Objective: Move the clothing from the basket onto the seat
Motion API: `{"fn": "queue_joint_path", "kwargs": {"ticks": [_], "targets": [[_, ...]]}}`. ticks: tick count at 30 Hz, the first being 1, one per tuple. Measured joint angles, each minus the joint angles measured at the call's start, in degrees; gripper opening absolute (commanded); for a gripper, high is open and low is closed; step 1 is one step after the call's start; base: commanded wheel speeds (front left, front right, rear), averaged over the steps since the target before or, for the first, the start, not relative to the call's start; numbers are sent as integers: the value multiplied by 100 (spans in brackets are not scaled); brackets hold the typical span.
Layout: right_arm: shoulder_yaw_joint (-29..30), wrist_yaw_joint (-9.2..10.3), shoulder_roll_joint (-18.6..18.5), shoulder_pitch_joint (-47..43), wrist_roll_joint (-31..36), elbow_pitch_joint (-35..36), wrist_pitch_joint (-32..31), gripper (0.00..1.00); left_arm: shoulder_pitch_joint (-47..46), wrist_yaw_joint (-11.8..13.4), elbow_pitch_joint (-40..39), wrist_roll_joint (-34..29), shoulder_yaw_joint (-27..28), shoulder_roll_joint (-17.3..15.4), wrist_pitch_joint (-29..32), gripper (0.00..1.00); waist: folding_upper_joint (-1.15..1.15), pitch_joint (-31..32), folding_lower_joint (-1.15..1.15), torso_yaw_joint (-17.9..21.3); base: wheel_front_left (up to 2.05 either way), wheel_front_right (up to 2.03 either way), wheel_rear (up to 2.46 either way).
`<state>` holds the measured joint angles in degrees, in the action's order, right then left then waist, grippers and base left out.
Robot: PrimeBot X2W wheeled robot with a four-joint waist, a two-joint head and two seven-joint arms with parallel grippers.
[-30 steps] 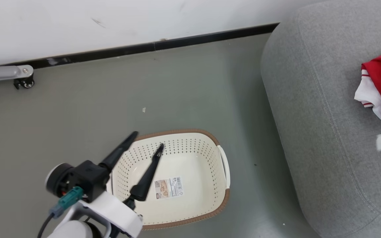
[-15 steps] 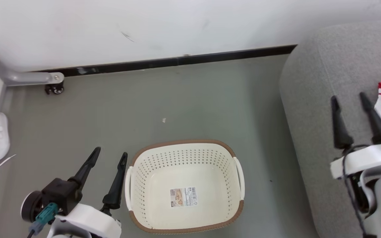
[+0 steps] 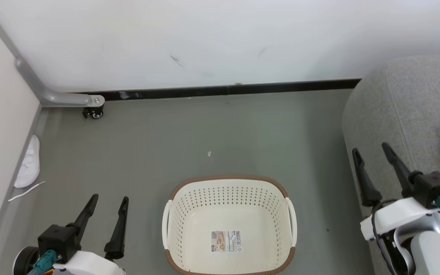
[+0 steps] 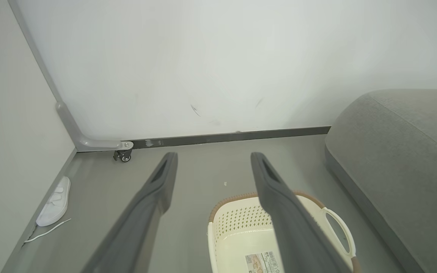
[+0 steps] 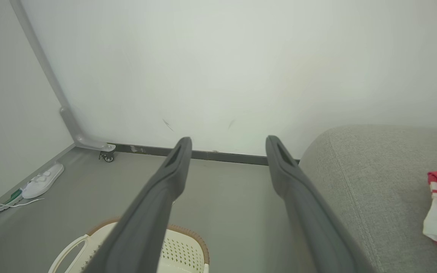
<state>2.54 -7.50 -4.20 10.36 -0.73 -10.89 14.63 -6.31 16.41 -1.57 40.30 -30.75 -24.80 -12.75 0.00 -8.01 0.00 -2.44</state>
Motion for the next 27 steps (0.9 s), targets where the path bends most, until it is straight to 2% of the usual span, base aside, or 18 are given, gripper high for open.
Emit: {"fn": "queue_joint_path", "kwargs": {"ticks": [11, 27], "targets": [[64, 0, 79, -550, -31, 78, 0, 100, 219, -220, 432, 64, 52, 26, -54, 100, 0, 333, 0, -118, 0, 0, 0], [51, 0, 130, -818, -32, 135, 0, 100, 233, -404, 613, 104, 237, 26, -122, 100, 0, 480, 0, 201, 0, 0, 0]]}}
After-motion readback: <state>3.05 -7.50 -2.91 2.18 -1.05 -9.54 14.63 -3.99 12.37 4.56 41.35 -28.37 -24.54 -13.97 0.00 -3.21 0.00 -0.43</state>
